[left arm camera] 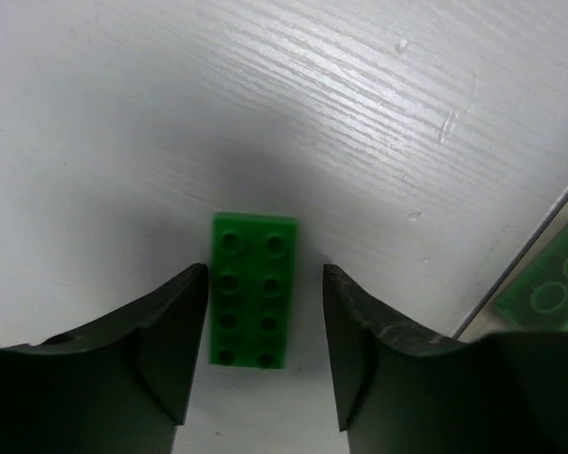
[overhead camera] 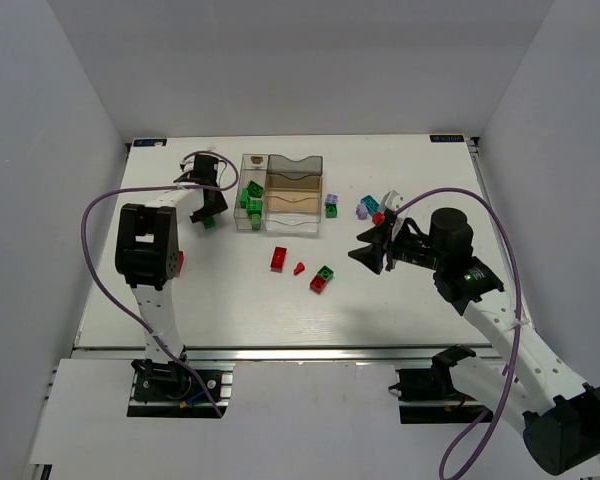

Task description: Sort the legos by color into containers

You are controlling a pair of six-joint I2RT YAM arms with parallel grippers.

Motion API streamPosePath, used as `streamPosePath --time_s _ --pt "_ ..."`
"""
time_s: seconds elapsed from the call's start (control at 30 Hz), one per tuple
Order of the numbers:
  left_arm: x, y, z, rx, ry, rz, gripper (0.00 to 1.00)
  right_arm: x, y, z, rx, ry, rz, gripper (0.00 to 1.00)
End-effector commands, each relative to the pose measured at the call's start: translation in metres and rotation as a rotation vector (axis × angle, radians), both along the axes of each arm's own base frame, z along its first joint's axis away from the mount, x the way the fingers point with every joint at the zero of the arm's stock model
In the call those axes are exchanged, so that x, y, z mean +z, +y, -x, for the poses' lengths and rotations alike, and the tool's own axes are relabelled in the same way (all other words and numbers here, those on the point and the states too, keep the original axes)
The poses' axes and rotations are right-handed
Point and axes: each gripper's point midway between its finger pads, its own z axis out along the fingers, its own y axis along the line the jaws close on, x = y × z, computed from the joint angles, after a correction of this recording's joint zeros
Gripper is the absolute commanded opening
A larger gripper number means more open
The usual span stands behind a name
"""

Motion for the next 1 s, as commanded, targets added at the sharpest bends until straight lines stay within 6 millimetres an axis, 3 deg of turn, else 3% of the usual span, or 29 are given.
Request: streamPosePath --time_s 0.0,0.03,0.07,0.13,0.2,0.23,0.27,0.37,0.43,0.53,0.57,0.67,0.77,0.8,0.83,0.93,0.97 --pt "-0.017 0.000 0.015 -0.008 0.055 0.024 0.59 0.006 -0.001 -0.005 -0.009 -0.045 -0.007 0.54" --pt "-0.016 -0.003 0.015 -0.024 0.053 0.037 0.52 0.005 -0.002 -0.006 -0.015 -0.044 -0.008 0.54" --pt "-0.015 -0.005 0.017 -0.033 0.054 0.042 0.37 0.005 -0.002 -0.006 -0.015 -0.042 -0.007 0.54" --pt "-0.011 -0.007 0.019 -0.051 0.051 0.055 0.24 0.005 -0.002 -0.006 -0.016 -0.044 -0.009 0.54" --pt "0.008 -0.012 0.017 -0.086 0.009 0.074 0.11 0.007 -0.003 -0.006 -0.019 -0.048 -0.011 0.54" --pt "0.015 -0.015 0.017 -0.117 -0.014 0.081 0.08 0.006 -0.004 -0.007 -0.023 -0.045 -0.010 0.54" --pt "0.040 -0.017 0.014 -0.136 -0.074 0.084 0.06 0.005 -0.004 -0.006 -0.019 -0.043 -0.009 0.53" --pt "0.079 -0.036 0.012 -0.254 -0.196 0.092 0.00 0.004 -0.004 -0.007 -0.019 -0.040 -0.009 0.53" --pt "0.126 -0.043 0.006 -0.296 -0.351 0.110 0.00 0.003 -0.004 -0.007 -0.017 -0.036 -0.008 0.53" --pt "0.162 -0.057 0.007 -0.373 -0.471 0.151 0.00 0.001 -0.005 -0.007 -0.018 -0.030 -0.008 0.53" --pt "0.167 -0.070 0.009 -0.434 -0.485 0.202 0.00 -0.002 -0.004 -0.005 -0.012 -0.024 -0.006 0.53" --pt "0.171 -0.087 0.002 -0.490 -0.497 0.245 0.00 0.001 -0.003 -0.006 -0.001 -0.048 -0.019 0.53" --pt "0.147 -0.111 -0.002 -0.560 -0.430 0.312 0.04 -0.002 -0.003 -0.006 0.008 -0.049 -0.014 0.53" --pt "0.151 -0.115 -0.007 -0.574 -0.424 0.326 0.06 -0.004 -0.002 -0.004 0.023 -0.053 -0.011 0.54" --pt "0.134 -0.123 -0.009 -0.583 -0.379 0.336 0.10 -0.006 -0.002 -0.003 0.031 -0.055 -0.006 0.56" --pt "0.124 -0.127 -0.019 -0.568 -0.355 0.328 0.23 -0.010 -0.001 0.001 0.067 -0.069 0.008 0.61" --pt "0.121 -0.126 -0.021 -0.558 -0.351 0.326 0.37 -0.011 -0.001 0.002 0.076 -0.075 0.011 0.63"
